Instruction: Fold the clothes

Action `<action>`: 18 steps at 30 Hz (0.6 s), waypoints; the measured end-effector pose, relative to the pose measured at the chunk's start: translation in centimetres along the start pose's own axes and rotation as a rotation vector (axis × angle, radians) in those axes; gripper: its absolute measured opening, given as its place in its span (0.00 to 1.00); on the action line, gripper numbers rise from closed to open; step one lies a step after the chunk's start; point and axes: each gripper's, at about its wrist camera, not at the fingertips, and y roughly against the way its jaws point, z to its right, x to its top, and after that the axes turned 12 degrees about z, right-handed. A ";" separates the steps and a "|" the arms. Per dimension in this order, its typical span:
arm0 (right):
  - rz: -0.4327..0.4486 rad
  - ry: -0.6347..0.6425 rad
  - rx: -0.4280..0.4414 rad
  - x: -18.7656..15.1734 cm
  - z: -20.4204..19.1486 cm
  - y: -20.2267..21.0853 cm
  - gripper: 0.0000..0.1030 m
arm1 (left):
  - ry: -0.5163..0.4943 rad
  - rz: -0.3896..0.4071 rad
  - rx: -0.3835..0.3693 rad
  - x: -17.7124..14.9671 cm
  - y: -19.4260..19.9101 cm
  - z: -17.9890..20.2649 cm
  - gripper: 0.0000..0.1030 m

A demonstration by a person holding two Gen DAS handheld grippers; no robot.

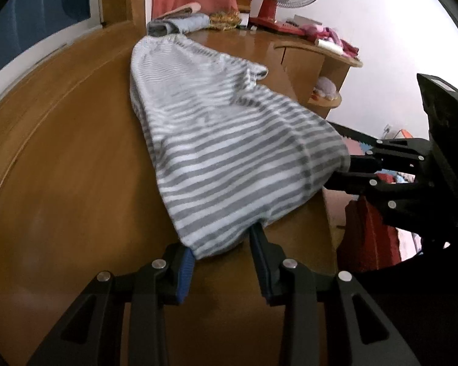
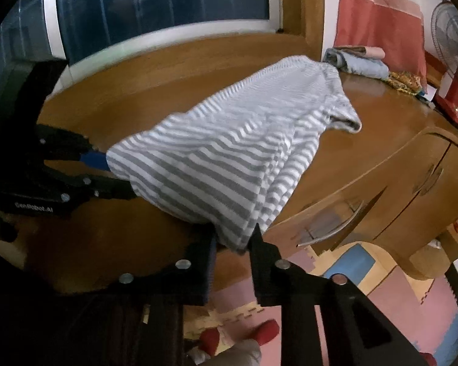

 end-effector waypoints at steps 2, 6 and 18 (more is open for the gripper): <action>0.026 -0.001 0.008 0.5 0.2 1.2 0.17 | -0.008 0.026 -0.002 0.8 1.0 0.8 0.31; 0.064 -0.046 0.049 1.8 1.2 3.8 0.16 | 0.001 0.080 -0.010 2.6 3.1 1.7 0.31; 0.120 -0.104 0.092 6.4 4.1 3.9 0.15 | 0.048 0.131 0.059 7.4 2.1 0.7 0.31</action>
